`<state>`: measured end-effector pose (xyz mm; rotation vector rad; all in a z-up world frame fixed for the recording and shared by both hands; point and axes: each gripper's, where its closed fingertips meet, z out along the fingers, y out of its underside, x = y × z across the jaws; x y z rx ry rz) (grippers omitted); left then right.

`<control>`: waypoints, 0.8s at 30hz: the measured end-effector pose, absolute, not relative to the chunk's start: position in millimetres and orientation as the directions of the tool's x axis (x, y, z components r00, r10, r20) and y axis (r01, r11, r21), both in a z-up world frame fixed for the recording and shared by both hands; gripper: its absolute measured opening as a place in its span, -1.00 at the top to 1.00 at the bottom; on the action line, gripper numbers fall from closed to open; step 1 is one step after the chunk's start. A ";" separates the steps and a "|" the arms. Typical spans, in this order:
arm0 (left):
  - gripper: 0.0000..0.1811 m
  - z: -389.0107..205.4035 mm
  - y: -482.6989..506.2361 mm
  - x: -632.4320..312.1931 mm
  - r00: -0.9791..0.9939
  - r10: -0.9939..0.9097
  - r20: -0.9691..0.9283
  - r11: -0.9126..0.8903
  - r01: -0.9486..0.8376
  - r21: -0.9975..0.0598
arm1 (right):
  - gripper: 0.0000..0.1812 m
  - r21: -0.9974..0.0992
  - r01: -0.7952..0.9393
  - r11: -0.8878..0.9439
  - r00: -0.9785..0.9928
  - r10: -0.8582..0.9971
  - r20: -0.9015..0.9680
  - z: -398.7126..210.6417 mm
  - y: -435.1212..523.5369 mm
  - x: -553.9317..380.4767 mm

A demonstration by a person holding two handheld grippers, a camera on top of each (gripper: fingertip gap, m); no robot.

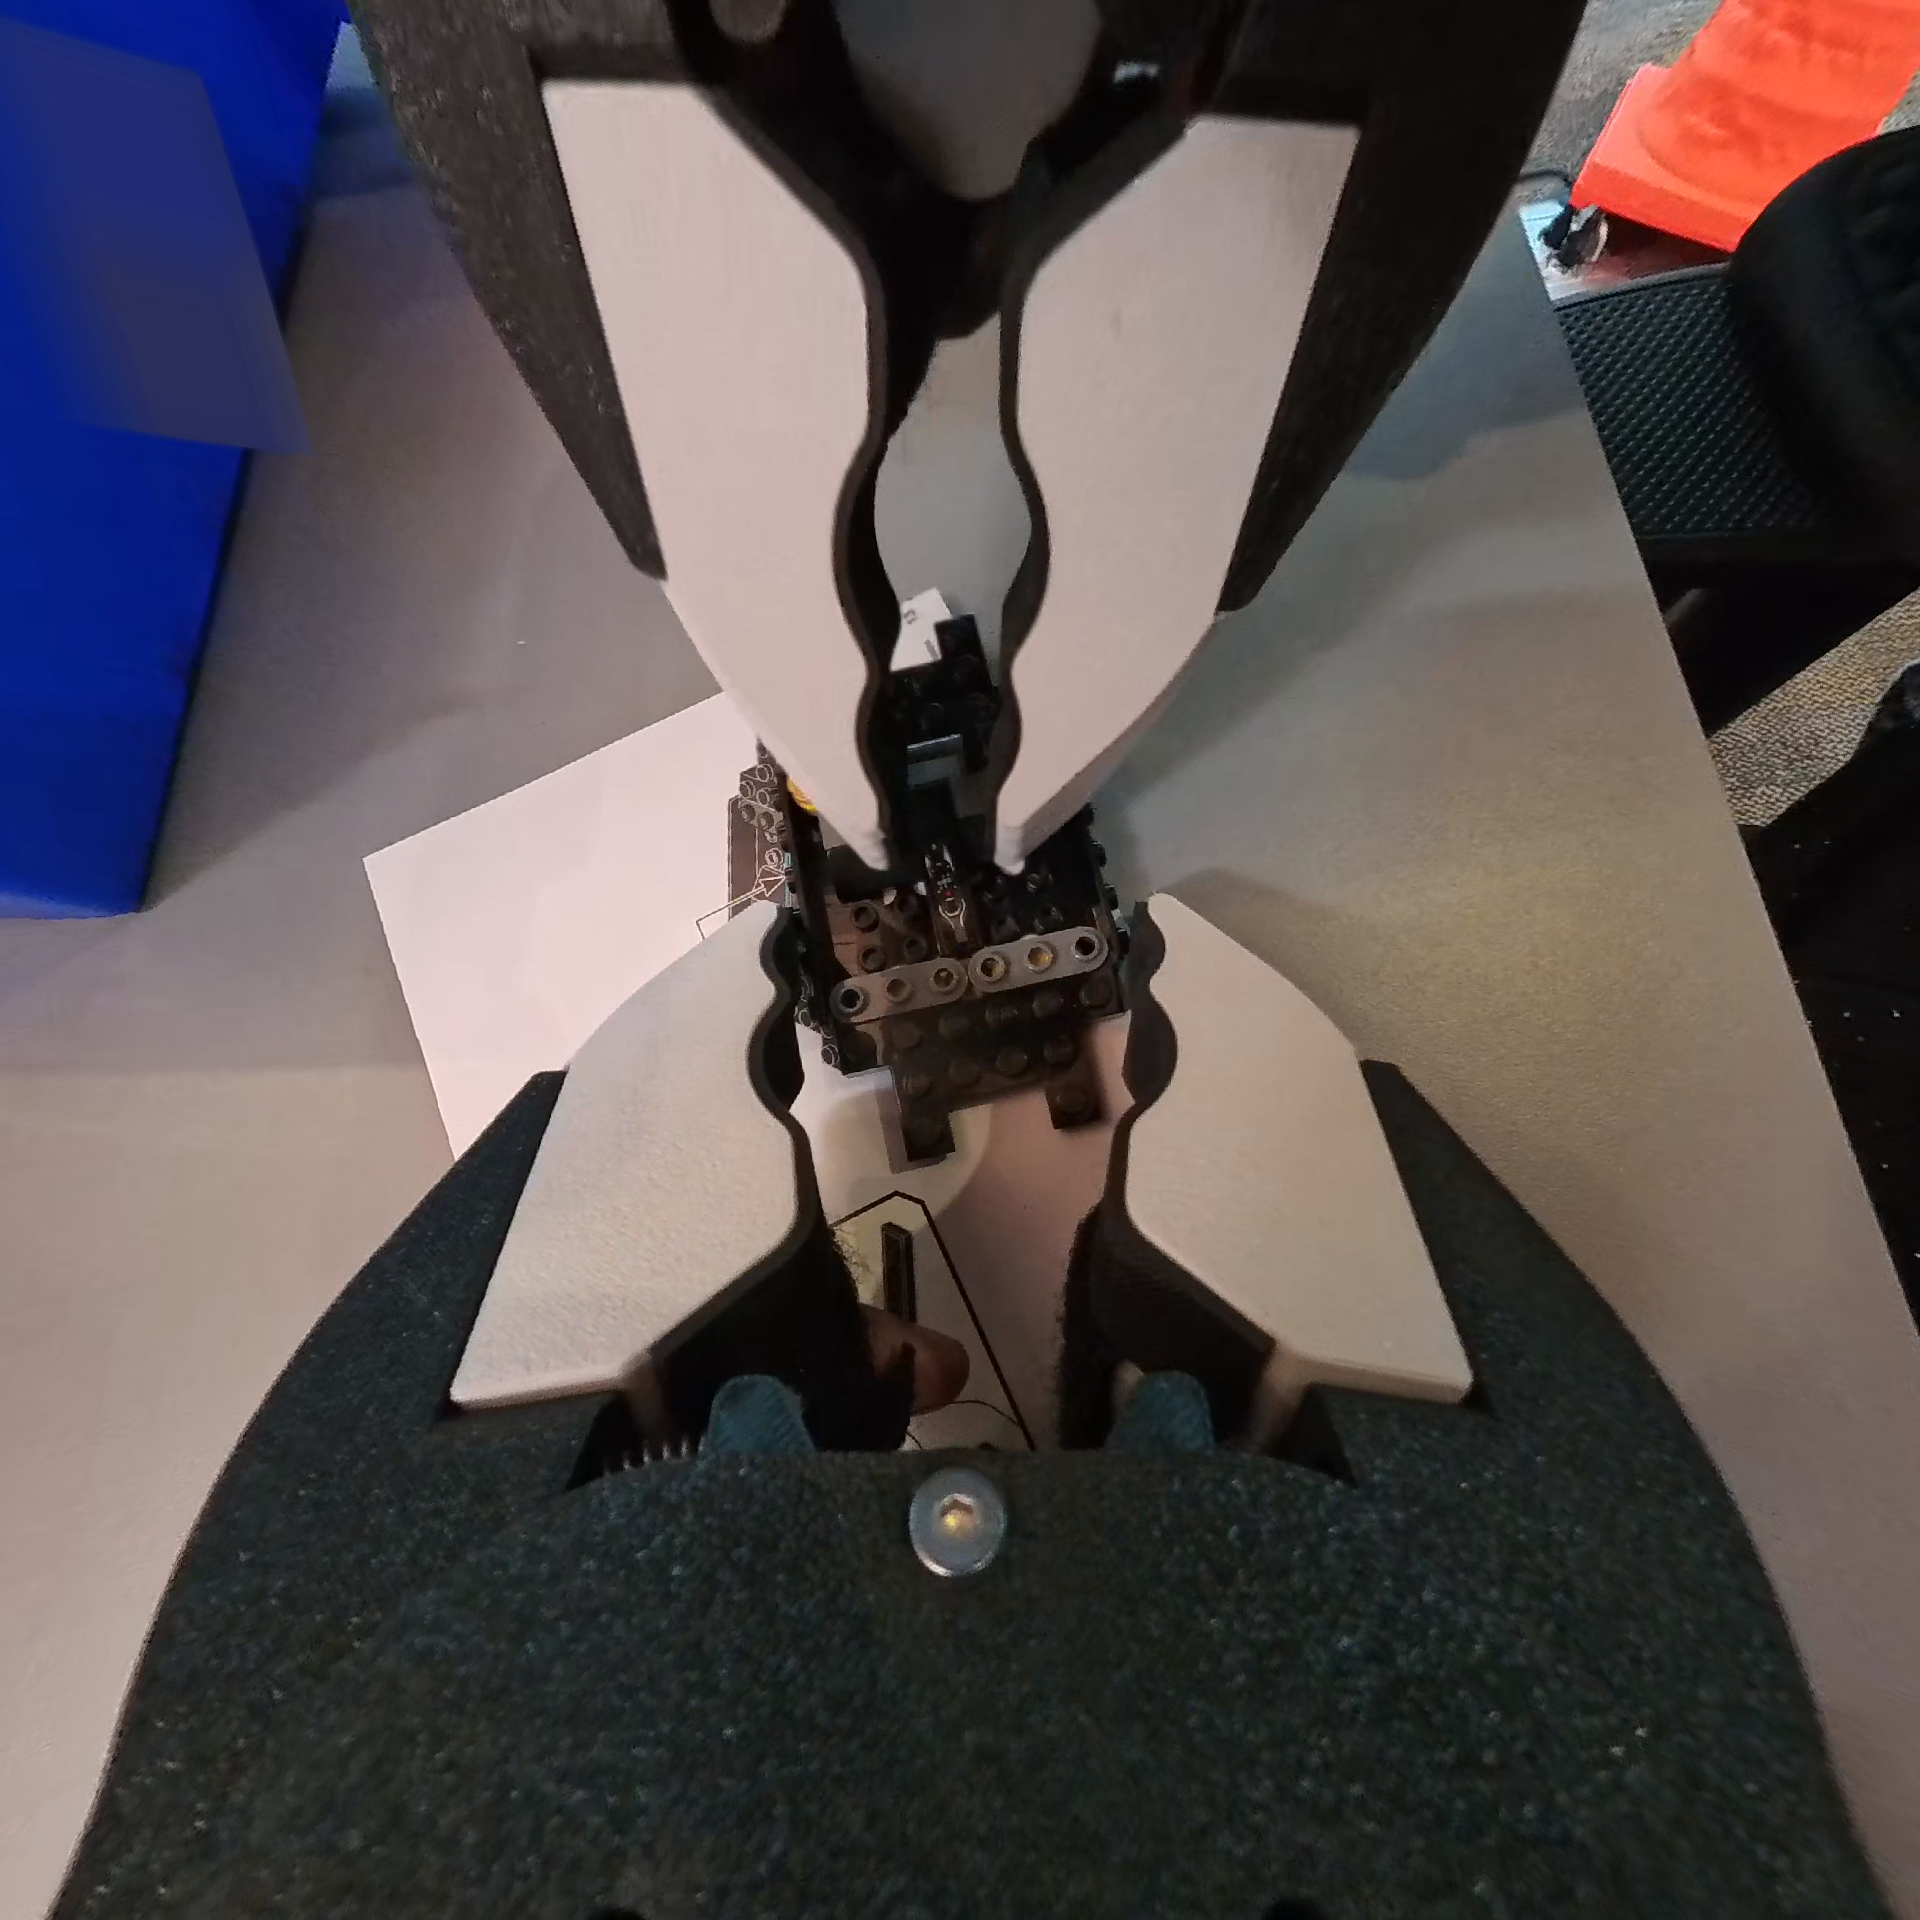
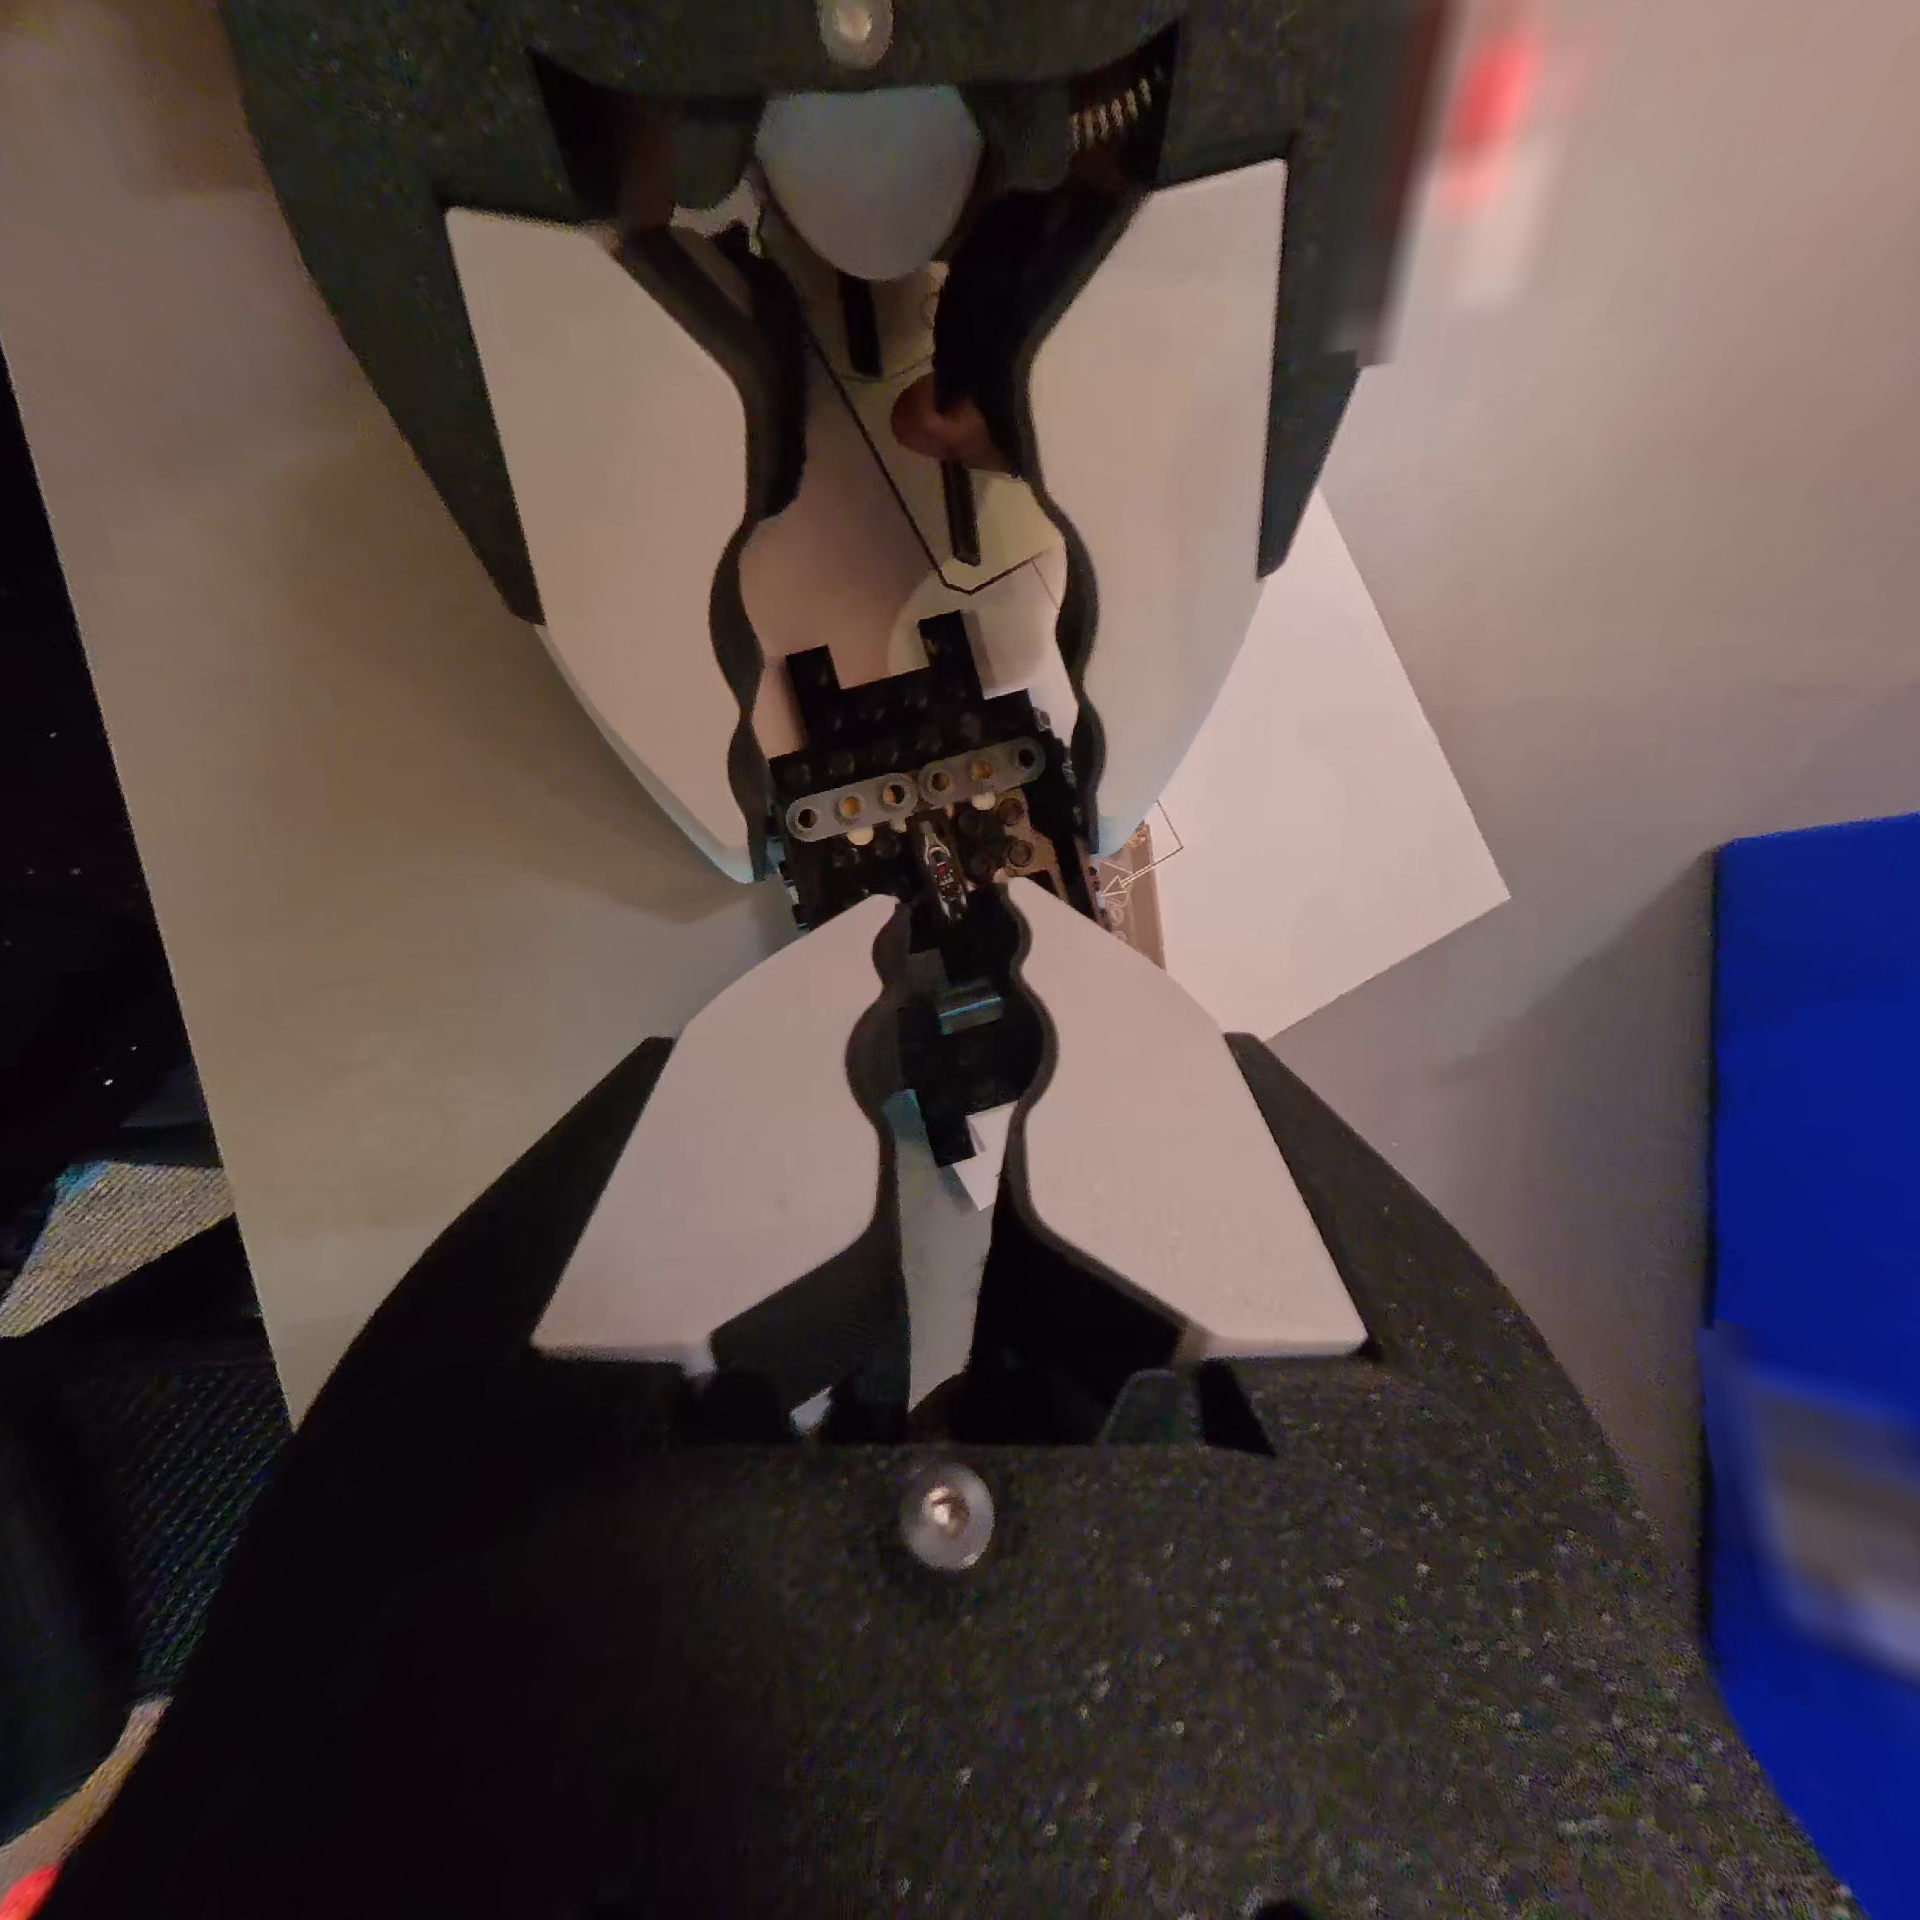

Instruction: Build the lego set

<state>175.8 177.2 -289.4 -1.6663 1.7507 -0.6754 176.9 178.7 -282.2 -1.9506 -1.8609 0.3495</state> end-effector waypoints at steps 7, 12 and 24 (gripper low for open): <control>0.34 -289.7 177.3 175.8 -0.010 -0.997 -0.082 0.066 -0.679 -0.731 | 0.93 -0.430 0.903 -0.006 0.057 0.993 0.107 -283.9 179.5 176.9; 0.34 -289.8 178.2 175.7 -0.004 -0.997 -0.081 0.062 -0.680 -0.731 | 1.00 -0.434 0.901 -0.003 0.078 0.985 0.155 -282.8 177.0 178.1; 0.34 -289.9 178.1 175.7 -0.004 -0.997 -0.082 0.063 -0.680 -0.730 | 0.91 -0.440 0.898 -0.016 0.080 0.988 0.128 -286.1 181.0 174.8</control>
